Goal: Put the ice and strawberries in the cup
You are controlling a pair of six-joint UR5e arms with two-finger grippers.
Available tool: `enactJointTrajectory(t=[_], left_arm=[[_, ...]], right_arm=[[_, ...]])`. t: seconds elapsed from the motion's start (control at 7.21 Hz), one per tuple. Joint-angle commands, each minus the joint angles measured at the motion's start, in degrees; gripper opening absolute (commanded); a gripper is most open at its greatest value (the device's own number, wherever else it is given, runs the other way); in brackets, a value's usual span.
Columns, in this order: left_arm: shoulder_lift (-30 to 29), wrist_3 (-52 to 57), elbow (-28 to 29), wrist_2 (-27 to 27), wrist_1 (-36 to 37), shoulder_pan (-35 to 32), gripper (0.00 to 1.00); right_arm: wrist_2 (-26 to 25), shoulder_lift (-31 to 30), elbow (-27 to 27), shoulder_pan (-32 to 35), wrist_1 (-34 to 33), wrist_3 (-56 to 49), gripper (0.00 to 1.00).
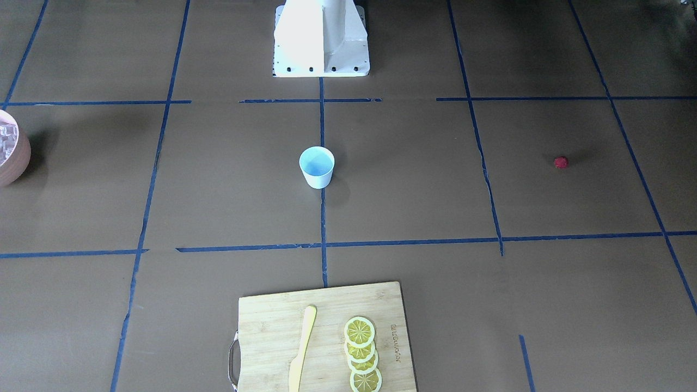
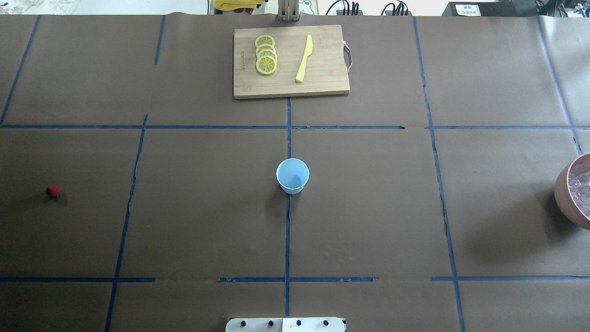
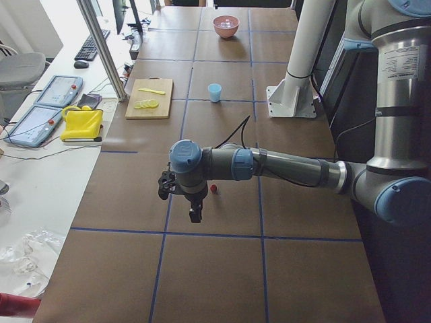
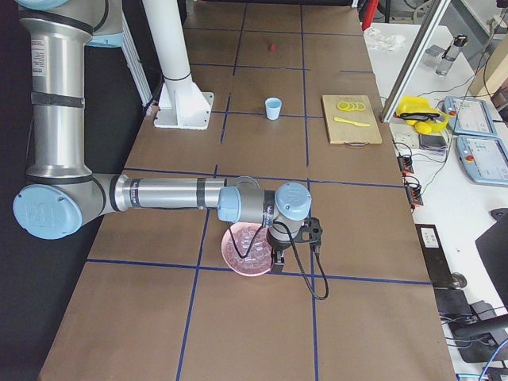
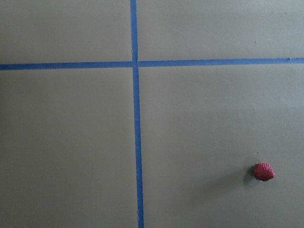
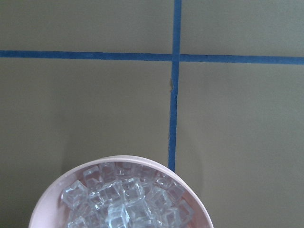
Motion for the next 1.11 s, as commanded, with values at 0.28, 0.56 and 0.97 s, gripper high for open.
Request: enactJointTrajectory(t=[0.28, 0.56, 0.97], left_arm=[[0.3, 0.2, -1.0, 0.2, -0.2, 0.0, 1.0], [0.2, 0.1, -1.0, 0.1, -0.2, 0.0, 1.0], [0.2, 0.0, -1.9, 0.2, -0.2, 0.0, 1.0]], right_arm=[[-3.3, -8.9, 1.2, -9.1, 21.2, -0.2, 1.0], [-3.0, -9.9, 1.4, -9.2, 21.7, -0.9, 0.95], [-2.7, -11.6, 1.4, -9.9, 21.7, -0.9, 0.77]])
